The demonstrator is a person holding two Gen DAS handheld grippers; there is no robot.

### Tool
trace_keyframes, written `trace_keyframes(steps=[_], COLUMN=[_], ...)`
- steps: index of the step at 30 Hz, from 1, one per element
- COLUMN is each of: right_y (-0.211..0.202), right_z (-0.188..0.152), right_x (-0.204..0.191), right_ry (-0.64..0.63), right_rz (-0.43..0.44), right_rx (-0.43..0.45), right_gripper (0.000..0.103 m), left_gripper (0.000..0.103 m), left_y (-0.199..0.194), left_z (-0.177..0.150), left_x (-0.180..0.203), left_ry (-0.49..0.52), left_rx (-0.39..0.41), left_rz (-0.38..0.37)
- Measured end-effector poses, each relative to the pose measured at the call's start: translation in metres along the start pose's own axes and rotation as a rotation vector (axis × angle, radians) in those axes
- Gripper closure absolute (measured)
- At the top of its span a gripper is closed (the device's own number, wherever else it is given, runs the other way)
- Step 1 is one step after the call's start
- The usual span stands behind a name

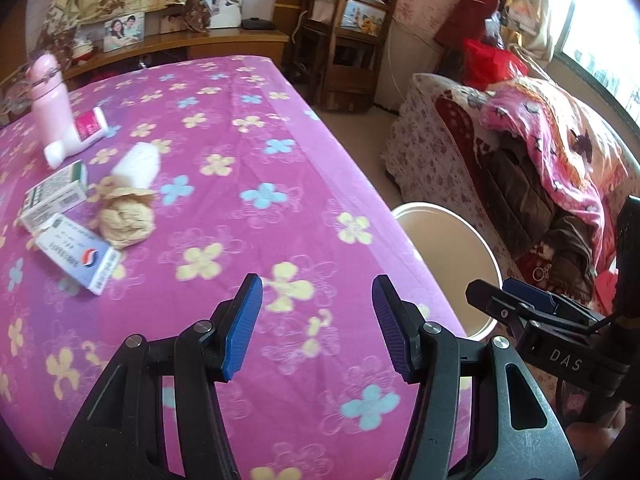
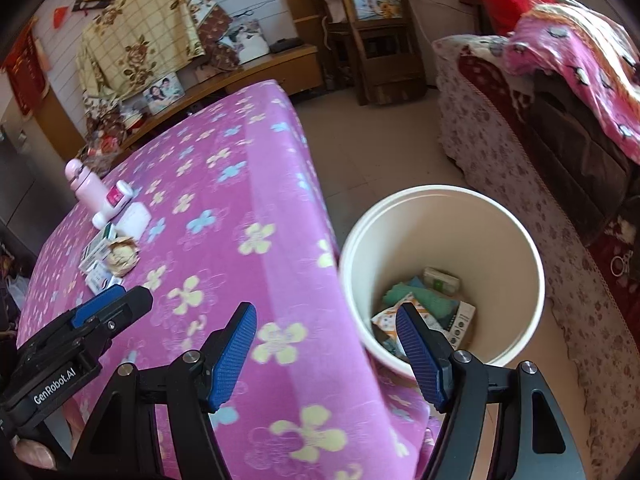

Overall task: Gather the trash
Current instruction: 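Move both open tools back to the trash pile, then grasp the white medicine box with left tool while right grasps crumpled tan paper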

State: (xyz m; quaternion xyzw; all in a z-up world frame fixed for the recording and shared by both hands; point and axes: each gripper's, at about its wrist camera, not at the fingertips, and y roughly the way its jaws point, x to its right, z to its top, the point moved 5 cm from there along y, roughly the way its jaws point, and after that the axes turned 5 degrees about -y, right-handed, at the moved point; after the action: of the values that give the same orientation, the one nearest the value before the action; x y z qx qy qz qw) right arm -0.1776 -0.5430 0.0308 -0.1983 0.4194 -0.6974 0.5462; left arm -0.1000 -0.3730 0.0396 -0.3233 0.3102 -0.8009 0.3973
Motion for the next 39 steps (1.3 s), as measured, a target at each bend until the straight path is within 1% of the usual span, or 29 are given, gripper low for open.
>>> trace_keyframes(steps=[10, 21, 26, 29, 34, 37, 39], right_y=[0.004, 0.022, 0.033, 0.041, 0.051, 0.055, 0.056], right_z=[0.002, 0.003, 0.002, 0.001, -0.001, -0.001, 0.0], right_x=[-0.046, -0.109, -0.132, -0.144, -0.16, -0.164, -0.164], right_ry=[-0.064, -0.151, -0.183, -0.199, -0.228, -0.237, -0.238], right_rz=[0.027, 0.076, 0.098, 0.111, 0.124, 0.128, 0.131], right_rx=[-0.003, -0.025, -0.044, -0.056, -0.078, -0.085, -0.087], right_gripper=[0.033, 0.031, 0.031, 0.031, 0.031, 0.031, 0.031], left_gripper=[0.047, 0.047, 0.047, 0.047, 0.046, 0.041, 0.04], left_y=[-0.02, -0.042, -0.048, -0.047, -0.038, -0.026, -0.016], left_z=[-0.001, -0.007, -0.016, -0.019, -0.012, 0.001, 0.011], left_x=[-0.056, -0.14, -0.182, -0.207, -0.223, -0.225, -0.228], left_ry=[-0.078, -0.194, -0.247, -0.307, -0.379, -0.419, -0.472], left_rx=[0.021, 0.036, 0.02, 0.008, -0.009, -0.012, -0.012], left_rz=[0.044, 0.114, 0.154, 0.165, 0.151, 0.144, 0.147])
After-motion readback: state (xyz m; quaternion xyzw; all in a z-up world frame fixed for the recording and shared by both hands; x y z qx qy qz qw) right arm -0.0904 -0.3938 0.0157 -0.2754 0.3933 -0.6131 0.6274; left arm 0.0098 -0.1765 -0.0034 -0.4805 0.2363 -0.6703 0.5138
